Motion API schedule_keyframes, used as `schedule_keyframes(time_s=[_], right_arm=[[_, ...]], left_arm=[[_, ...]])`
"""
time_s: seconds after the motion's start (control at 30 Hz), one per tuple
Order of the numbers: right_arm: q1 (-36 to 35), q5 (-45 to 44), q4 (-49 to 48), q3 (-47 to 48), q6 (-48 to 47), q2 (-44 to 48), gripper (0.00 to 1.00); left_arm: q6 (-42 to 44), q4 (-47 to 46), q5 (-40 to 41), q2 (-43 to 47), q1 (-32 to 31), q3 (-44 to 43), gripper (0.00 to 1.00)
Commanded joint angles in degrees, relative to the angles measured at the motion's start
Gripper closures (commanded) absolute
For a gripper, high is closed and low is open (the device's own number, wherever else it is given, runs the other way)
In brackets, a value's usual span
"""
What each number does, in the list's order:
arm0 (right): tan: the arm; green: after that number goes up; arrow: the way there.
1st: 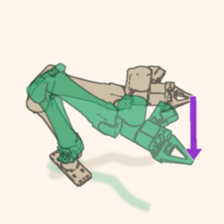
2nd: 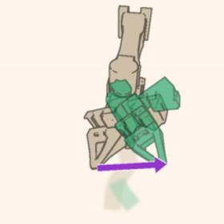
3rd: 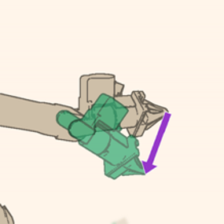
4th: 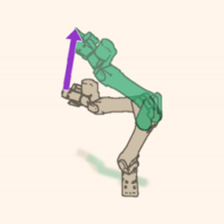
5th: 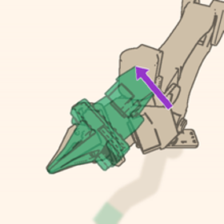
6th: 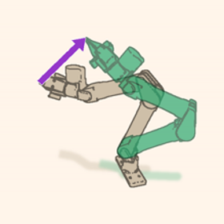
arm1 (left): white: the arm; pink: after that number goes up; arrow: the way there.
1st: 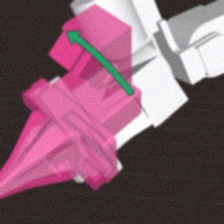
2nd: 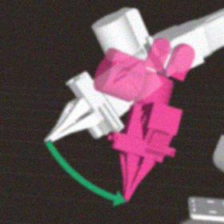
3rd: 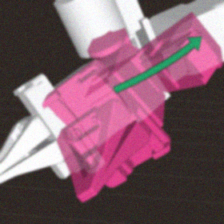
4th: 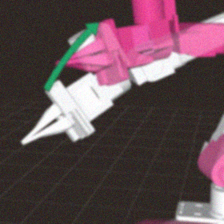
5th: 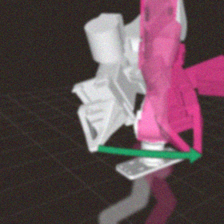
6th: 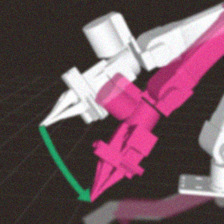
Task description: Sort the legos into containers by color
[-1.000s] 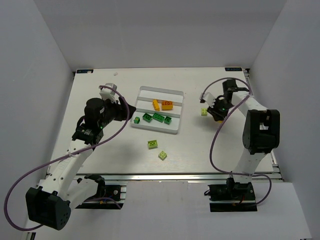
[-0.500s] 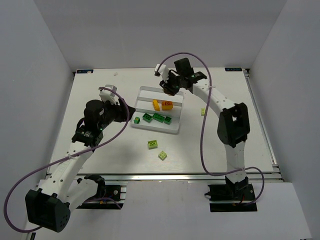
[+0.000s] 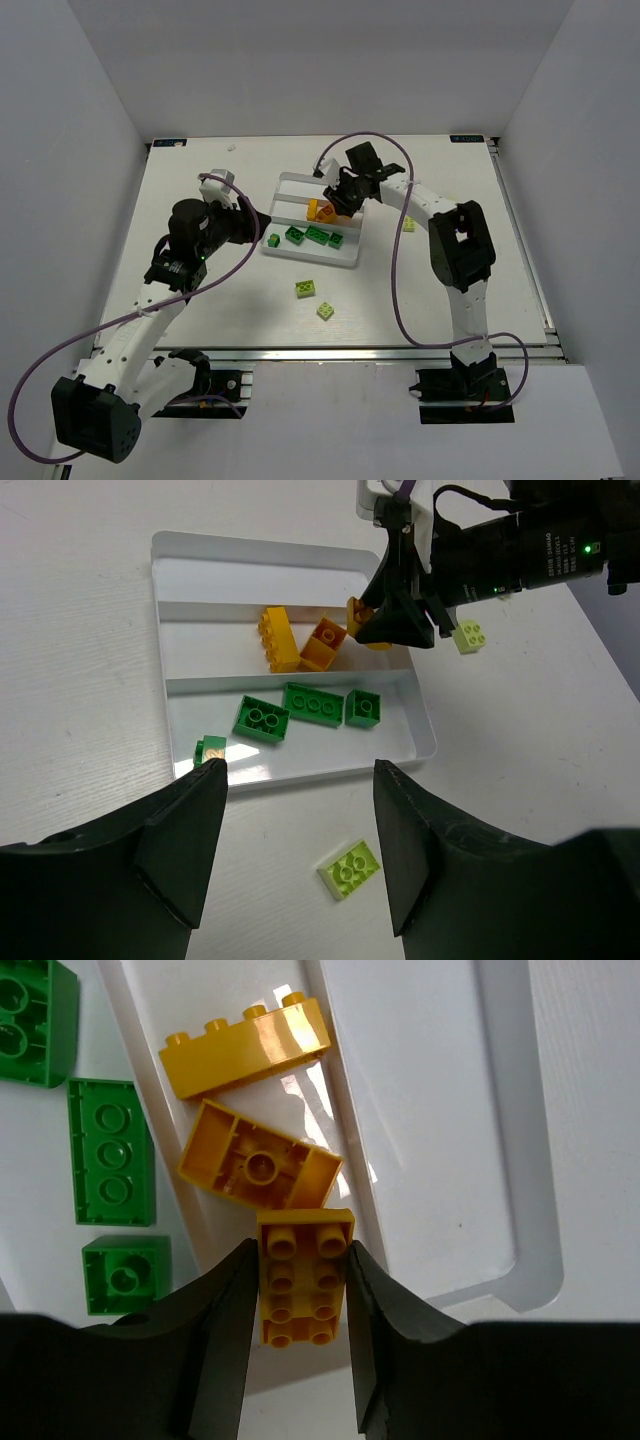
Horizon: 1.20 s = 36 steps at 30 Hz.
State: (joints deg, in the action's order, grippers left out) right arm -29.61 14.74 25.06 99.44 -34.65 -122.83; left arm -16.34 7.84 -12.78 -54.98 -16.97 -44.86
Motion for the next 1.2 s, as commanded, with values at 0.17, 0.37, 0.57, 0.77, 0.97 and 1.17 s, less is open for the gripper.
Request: schedule_keyframes(time_s=[0.17,0.37,0.57,0.77,0.97,1.17], right_arm=[[-0.01,0.73,-2.73,-4.34,0.03,4.61,0.57],[0.43,0.81,1.30,-0.48,0.20,4.69,0.40],[0.86,0.11,1.93,-3.79,2.47,13.10,0.44],[2.26,-7.95,-21.78,-30.75,14.32,42.16,0.71],[6.13,6.67,-9.38,-41.78,23.32,52.94,0.37],[10.88,17.33,-11.60,-49.07,22.72,64.26,0.38]], left_arm=[[0.60,-1.07,-1.11,0.40,0.36,-0.14,0.30],[0.61,-0.28,-2.60,-2.23,0.36,-0.75,0.20],[0.52,-1.42,-7.35,-4.52,0.36,-0.58,0.28],[0.26,-2.65,-14.20,-8.11,0.36,-0.84,0.77],[-1.15,0.33,-13.78,-13.21,-2.27,-2.86,0.68],[-7.03,10.25,-6.06,-15.77,-5.35,-3.39,0.35]])
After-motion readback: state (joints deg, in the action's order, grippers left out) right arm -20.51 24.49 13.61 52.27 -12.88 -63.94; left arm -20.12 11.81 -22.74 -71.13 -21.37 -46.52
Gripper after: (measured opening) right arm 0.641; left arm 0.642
